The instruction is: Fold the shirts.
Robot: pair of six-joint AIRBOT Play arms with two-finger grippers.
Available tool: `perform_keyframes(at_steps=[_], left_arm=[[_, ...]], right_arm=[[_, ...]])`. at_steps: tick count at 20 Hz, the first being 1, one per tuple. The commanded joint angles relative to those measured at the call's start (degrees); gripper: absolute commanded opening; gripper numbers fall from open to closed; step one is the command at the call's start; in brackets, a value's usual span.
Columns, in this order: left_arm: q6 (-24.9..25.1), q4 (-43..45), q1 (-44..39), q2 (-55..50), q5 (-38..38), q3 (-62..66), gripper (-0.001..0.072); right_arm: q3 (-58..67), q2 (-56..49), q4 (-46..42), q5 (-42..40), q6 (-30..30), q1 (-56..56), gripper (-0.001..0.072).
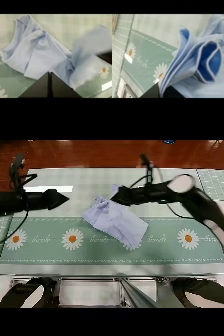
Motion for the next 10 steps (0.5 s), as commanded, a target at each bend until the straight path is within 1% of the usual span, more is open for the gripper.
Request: perform_keyframes(at_steps=[1,2,3,4,5,8,10], left_arm=[[0.2,-2.0,-2.2,8.6,2.4,-8.5,0.002],[0.3,-2.0,-3.2,8.5,2.5,-9.3,0.002],[0.8,-2.0,-4.1,8.1,2.7,-9.7,0.002],[1.2,-2.0,-4.8,7.4,2.7,-10.0,0.002],[1.3,-2.0,-5.0,6.7,2.9,-10.1,0.002],[1.3,0.2,-4.3,4.5,7.2,-10.2,0.002],[1.3,1.0,-0.5,3.7,8.4,-10.2,0.002]], right_arm=[[10.0,-16.3,2.9,-1.6,-0.5,4.9,0.0028],[11.6,-18.6,3.0,-1.7,-0.2,5.5,0.0028],[13.1,-20.5,3.1,-1.7,-0.1,6.0,0.0098],[14.0,-21.8,3.5,-1.5,-0.1,6.4,0.0324],[14.2,-22.3,4.3,-0.8,-0.3,6.3,0.0415],[14.2,-19.8,4.3,5.8,0.7,2.9,0.0409],[14.2,-14.7,3.3,14.3,0.9,-3.4,0.0409]])
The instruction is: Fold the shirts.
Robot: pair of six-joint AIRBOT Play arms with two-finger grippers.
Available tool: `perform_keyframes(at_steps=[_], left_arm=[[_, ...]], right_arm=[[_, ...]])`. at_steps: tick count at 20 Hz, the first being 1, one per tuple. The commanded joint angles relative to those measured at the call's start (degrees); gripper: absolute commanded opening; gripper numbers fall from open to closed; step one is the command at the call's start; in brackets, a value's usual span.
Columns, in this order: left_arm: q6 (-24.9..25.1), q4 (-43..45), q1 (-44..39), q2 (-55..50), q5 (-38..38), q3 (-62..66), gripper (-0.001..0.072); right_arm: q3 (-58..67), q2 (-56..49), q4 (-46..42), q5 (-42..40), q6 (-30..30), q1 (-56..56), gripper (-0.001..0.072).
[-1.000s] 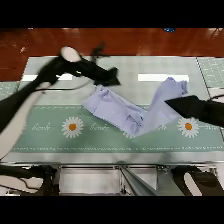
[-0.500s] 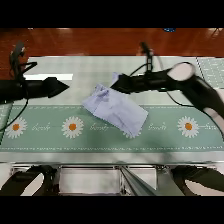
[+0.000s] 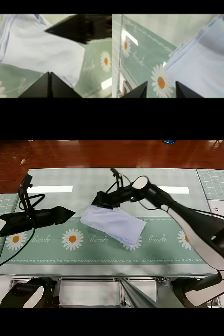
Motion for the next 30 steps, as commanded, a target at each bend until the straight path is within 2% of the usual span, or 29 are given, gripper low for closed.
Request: perform_keyframes(at_steps=[1,3,4,7,8,10,11,12,14,16,18,21,25,26,27,28,30], left_arm=[[0.2,1.5,4.7,-1.1,2.3,-0.5,0.002],[0.2,1.5,8.8,-1.1,0.7,-0.5,0.002],[0.2,1.5,10.1,-1.1,-0.1,-0.5,0.002],[0.2,1.5,10.1,-1.1,-0.3,-0.5,0.002],[0.2,1.5,9.5,-1.1,-0.3,-0.5,0.002],[1.5,1.5,7.7,-1.1,-0.3,-0.5,0.002],[1.5,1.5,6.7,-1.1,-0.3,-0.5,0.002],[1.5,1.5,5.7,-1.1,-0.3,-0.5,0.002],[1.5,1.5,4.0,-1.2,-0.3,-0.5,0.002],[1.5,1.5,2.9,-1.5,-0.3,-0.5,0.002],[1.5,1.5,2.8,-2.0,-0.3,-0.5,0.002],[1.5,1.5,2.8,-3.3,-0.3,-0.5,0.002],[1.4,1.4,2.8,-4.4,-0.3,-0.5,0.002],[1.4,1.4,2.8,-4.5,-0.3,-0.5,0.002],[1.4,1.4,2.8,-4.5,-0.3,-0.5,0.002],[1.4,1.4,2.8,-4.5,-0.4,-0.5,0.002],[1.4,1.4,2.8,-4.5,-0.4,-0.5,0.002]], right_arm=[[0.7,7.1,-3.2,13.6,1.7,-8.6,0.0409],[0.7,16.7,-16.5,18.5,6.1,-14.5,0.0409],[-0.4,22.5,-26.7,19.6,9.7,-16.4,0.0409],[-13.9,40.0,-53.7,16.2,24.4,-17.4,0.0409],[-21.7,45.7,-57.6,13.1,29.6,-17.5,0.0409],[-37.2,54.2,-58.2,5.9,38.0,-17.5,0.0409],[-45.0,57.1,-55.7,1.5,42.1,-17.4,0.0409],[-51.8,58.6,-50.2,-3.5,43.5,-17.4,0.0409],[-61.9,57.7,-36.0,-13.4,40.7,-17.4,0.0409],[-66.8,54.5,-22.1,-19.3,32.0,-17.0,0.0409],[-66.6,49.0,-11.5,-21.7,22.0,-15.3,0.0409],[-63.5,38.6,3.6,-22.4,7.6,-12.1,0.0409],[-53.8,23.0,12.2,-19.1,-0.8,-8.1,0.0399],[-50.5,19.9,13.2,-17.2,-2.9,-7.2,0.0268],[-46.7,17.6,14.5,-15.3,-6.5,-6.2,0.007],[-43.1,16.9,15.5,-13.7,-9.5,-5.3,0.0027],[-35.3,17.2,13.4,-12.6,-8.7,-4.5,0.0027]])
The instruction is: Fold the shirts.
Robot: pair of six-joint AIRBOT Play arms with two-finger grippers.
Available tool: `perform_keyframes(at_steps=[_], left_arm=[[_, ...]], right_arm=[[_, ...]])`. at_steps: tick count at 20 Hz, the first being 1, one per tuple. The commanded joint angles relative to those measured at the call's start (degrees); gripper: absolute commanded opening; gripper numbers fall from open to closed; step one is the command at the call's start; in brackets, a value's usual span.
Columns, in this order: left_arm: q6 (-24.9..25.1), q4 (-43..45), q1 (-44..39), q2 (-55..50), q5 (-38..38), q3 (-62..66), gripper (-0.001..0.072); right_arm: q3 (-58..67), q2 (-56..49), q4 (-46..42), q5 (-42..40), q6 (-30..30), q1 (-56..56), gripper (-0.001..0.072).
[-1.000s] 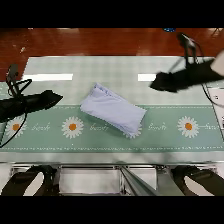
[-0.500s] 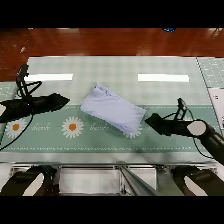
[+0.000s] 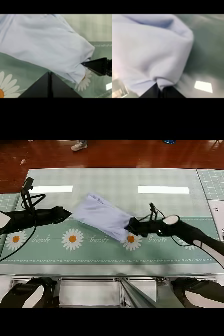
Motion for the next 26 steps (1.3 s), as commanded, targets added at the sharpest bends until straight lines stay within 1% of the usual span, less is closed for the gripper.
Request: perform_keyframes(at_steps=[1,3,5,7,9,12,14,18,21,23,26], left_arm=[[0.0,0.0,0.0,-0.2,0.0,0.0,0.002],[0.0,0.0,0.0,-0.2,0.0,0.0,0.002],[0.0,0.0,0.0,-0.2,0.0,0.0,0.002],[0.0,0.0,0.0,-0.2,0.0,0.0,0.002],[0.0,0.0,0.0,-0.2,0.0,0.0,0.002],[0.0,0.0,0.0,-0.2,0.0,0.0,0.002],[0.0,0.0,0.0,-0.2,0.0,0.0,0.002],[0.0,0.0,0.0,-0.1,0.0,0.0,0.002],[0.0,0.0,0.0,-0.1,0.0,0.0,0.002],[0.0,0.0,0.0,-0.1,0.1,0.0,0.002],[0.0,0.0,0.0,-0.1,0.0,0.0,0.002]], right_arm=[[13.4,-3.3,0.3,3.8,-3.1,1.8,0.0027],[23.1,-3.3,-7.4,4.8,2.3,1.7,0.0027],[33.4,-3.3,-19.3,8.0,9.3,1.6,0.0027],[43.4,-3.3,-30.9,13.5,16.3,0.5,0.0027],[52.9,-3.3,-37.3,20.0,19.4,-2.2,0.0027],[62.8,-3.2,-41.9,28.7,22.0,-7.8,0.0027],[65.8,-1.9,-42.3,32.8,23.1,-12.7,0.0027],[66.3,3.6,-42.3,38.4,24.8,-24.3,0.0027],[66.2,7.4,-43.0,45.7,25.3,-33.0,0.0026],[66.2,9.8,-46.5,50.0,27.1,-37.8,0.0026],[63.4,13.7,-51.6,57.9,27.3,-45.0,0.0026]])
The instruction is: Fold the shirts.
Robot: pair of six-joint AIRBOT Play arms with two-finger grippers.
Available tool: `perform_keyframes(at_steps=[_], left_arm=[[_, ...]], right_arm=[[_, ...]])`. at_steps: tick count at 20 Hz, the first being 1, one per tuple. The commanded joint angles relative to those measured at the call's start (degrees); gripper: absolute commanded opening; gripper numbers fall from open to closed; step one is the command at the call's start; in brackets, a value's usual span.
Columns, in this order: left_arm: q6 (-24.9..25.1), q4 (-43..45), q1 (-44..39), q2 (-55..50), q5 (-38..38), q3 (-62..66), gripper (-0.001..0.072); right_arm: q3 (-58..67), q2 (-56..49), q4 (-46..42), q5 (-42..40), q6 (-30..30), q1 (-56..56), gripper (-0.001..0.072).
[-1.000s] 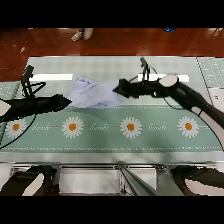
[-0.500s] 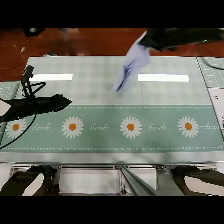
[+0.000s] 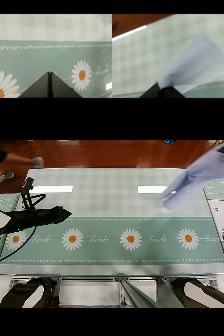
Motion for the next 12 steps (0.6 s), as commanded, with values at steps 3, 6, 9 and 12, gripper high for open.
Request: perform_keyframes(at_steps=[3,6,9,12], left_arm=[[0.0,0.0,0.0,0.0,0.0,0.0,0.002],[0.0,0.0,0.0,0.0,0.1,0.0,0.002],[0.1,0.0,0.0,0.0,0.3,0.0,0.002],[0.1,0.0,0.0,0.0,0.3,0.0,0.002]], right_arm=[[-11.1,10.0,-9.1,13.1,0.8,-14.6,0.0025],[-22.4,17.0,-16.0,15.9,-1.9,-23.6,0.0026],[-32.8,22.7,-30.3,18.5,-5.2,-32.9,0.0027],[-42.1,27.6,-40.9,18.4,-4.9,-40.0,0.0027]])
